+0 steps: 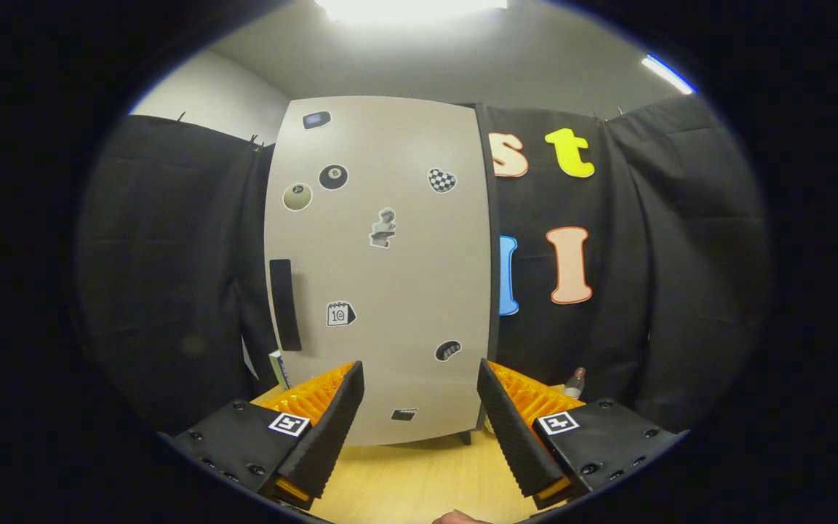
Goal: Open the shoe cabinet door, grab the shoes and put them into the shoe cabinet, then close the shoe cabinet door.
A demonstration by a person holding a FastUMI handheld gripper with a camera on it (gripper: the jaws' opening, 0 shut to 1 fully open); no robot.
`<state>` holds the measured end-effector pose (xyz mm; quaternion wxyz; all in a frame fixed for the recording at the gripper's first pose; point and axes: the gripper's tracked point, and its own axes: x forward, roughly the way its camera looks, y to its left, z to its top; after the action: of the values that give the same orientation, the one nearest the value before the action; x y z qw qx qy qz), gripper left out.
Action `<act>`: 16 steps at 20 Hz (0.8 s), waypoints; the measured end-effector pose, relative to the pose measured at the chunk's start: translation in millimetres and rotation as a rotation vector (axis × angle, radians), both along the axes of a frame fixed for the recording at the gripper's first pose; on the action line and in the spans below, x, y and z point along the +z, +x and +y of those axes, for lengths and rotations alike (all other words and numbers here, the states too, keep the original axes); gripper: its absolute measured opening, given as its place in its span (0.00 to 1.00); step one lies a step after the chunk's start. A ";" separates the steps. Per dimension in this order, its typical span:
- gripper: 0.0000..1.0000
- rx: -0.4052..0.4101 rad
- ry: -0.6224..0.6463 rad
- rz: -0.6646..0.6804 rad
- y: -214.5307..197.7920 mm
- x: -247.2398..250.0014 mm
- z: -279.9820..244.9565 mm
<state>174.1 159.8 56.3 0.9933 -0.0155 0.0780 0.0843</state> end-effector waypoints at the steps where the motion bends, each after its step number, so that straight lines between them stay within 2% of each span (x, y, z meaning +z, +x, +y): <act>1: 0.98 -0.011 -0.001 -0.004 -4.7 2.6 -9.2; 7: 0.98 -0.060 -0.016 -0.018 -28.4 8.8 -53.6; 16: 0.97 -0.074 -0.036 -0.023 -42.7 7.9 -72.1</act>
<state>131.4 87.7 64.2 0.9961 -0.0313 0.0686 0.0459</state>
